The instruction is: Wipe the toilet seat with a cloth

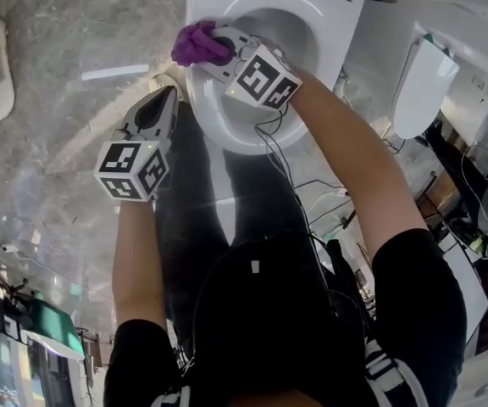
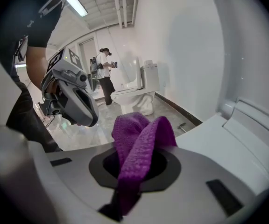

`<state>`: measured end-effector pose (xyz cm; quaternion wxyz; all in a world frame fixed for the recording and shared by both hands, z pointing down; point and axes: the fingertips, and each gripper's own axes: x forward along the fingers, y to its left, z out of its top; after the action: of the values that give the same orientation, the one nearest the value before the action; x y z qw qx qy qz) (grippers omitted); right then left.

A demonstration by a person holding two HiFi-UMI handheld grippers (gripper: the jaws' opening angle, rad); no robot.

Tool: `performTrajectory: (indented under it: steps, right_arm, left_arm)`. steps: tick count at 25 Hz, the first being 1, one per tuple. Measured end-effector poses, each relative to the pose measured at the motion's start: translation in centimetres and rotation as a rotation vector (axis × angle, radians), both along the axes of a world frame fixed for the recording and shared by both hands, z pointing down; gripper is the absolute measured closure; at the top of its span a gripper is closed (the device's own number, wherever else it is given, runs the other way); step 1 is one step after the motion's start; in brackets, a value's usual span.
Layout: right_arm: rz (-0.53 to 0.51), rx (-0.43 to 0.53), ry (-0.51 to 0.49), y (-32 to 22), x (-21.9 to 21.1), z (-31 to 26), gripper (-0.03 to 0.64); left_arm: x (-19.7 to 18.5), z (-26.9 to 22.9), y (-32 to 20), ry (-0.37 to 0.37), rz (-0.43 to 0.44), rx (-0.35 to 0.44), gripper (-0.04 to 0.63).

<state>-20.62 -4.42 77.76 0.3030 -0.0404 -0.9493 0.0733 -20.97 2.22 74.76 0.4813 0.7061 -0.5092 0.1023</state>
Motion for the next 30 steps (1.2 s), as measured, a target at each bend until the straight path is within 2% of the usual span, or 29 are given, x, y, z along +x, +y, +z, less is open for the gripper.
performTrajectory:
  steps: [4, 13, 18, 30]
  right_arm:
    - [-0.11, 0.001, -0.004, 3.0, 0.6, 0.1, 0.568]
    - [-0.261, -0.02, 0.001, 8.8, 2.1, -0.1, 0.568]
    - [-0.338, -0.056, 0.013, 12.2, 3.1, -0.2, 0.569]
    - [-0.389, -0.131, 0.046, 18.8, 6.1, -0.1, 0.569]
  left_arm:
    - [1.1, 0.3, 2.5, -0.002, -0.094, -0.022, 0.586]
    - [2.7, -1.2, 6.2, -0.036, -0.261, -0.026, 0.586]
    - [3.1, -1.9, 7.7, -0.052, -0.294, -0.038, 0.586]
    - [4.5, -2.0, 11.3, -0.069, -0.321, -0.065, 0.586]
